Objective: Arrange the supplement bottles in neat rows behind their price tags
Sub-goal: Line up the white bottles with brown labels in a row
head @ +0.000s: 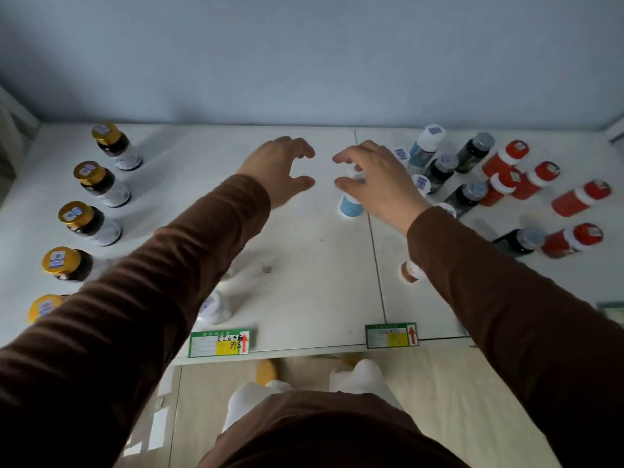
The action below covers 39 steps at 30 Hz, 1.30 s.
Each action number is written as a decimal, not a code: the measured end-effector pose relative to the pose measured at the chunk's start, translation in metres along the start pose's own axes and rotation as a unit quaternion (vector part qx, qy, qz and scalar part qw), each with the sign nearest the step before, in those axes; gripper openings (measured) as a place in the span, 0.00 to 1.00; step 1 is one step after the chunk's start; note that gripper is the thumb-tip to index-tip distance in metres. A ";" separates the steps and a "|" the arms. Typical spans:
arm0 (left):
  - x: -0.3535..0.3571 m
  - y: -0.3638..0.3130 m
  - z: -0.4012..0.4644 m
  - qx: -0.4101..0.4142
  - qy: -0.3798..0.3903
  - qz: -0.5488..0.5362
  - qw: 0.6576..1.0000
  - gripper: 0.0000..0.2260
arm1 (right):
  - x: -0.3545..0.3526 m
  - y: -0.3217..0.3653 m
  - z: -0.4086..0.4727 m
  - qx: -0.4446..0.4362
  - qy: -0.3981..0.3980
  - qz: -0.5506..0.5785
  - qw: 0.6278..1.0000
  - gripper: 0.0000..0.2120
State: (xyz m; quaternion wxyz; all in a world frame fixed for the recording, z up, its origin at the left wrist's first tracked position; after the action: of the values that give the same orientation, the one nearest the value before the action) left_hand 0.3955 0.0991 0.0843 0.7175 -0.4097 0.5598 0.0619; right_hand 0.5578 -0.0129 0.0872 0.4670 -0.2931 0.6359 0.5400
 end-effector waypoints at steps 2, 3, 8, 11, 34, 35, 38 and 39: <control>0.017 -0.010 0.019 -0.005 0.011 0.000 1.000 0.19 | -0.012 -0.025 0.009 0.005 0.007 -0.001 1.000 0.17; 0.025 -0.014 0.029 -0.012 0.016 0.003 1.000 0.19 | -0.017 -0.037 0.015 0.001 0.011 -0.005 1.000 0.17; 0.065 -0.011 0.073 -0.077 0.041 0.016 0.996 0.18 | -0.029 -0.088 0.049 -0.055 0.045 -0.049 0.996 0.17; 0.086 -0.004 0.090 -0.117 0.067 -0.002 0.991 0.19 | -0.026 -0.103 0.067 -0.108 0.078 -0.106 0.985 0.20; 0.050 -0.008 0.095 -0.144 0.096 -0.640 0.749 0.19 | -0.056 -0.081 0.128 -0.032 0.076 0.289 0.954 0.17; 0.047 -0.009 0.093 -0.144 0.096 -0.645 0.744 0.19 | -0.057 -0.078 0.127 -0.034 0.077 0.298 0.951 0.17; 0.039 -0.011 0.086 -0.138 0.084 -0.650 0.743 0.18 | -0.059 -0.073 0.125 -0.059 0.093 0.310 0.944 0.17; 0.036 -0.012 0.085 -0.135 0.077 -0.640 0.752 0.17 | -0.060 -0.072 0.124 -0.070 0.102 0.308 0.943 0.17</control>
State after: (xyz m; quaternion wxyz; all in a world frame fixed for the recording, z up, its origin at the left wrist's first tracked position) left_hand 0.4790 0.1336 0.0624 0.4810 -0.7681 0.2061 -0.3691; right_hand 0.6790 0.0808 0.1143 0.1885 -0.1687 0.7001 0.6678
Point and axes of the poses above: each hand's wrist, its own z-axis towards the middle knuckle, its own x-axis out of the palm, y = z × x, the point moved 1 cm from there along z, towards the middle knuckle, and after that the axes turned 1 degree about x, right-handed, at the moved point
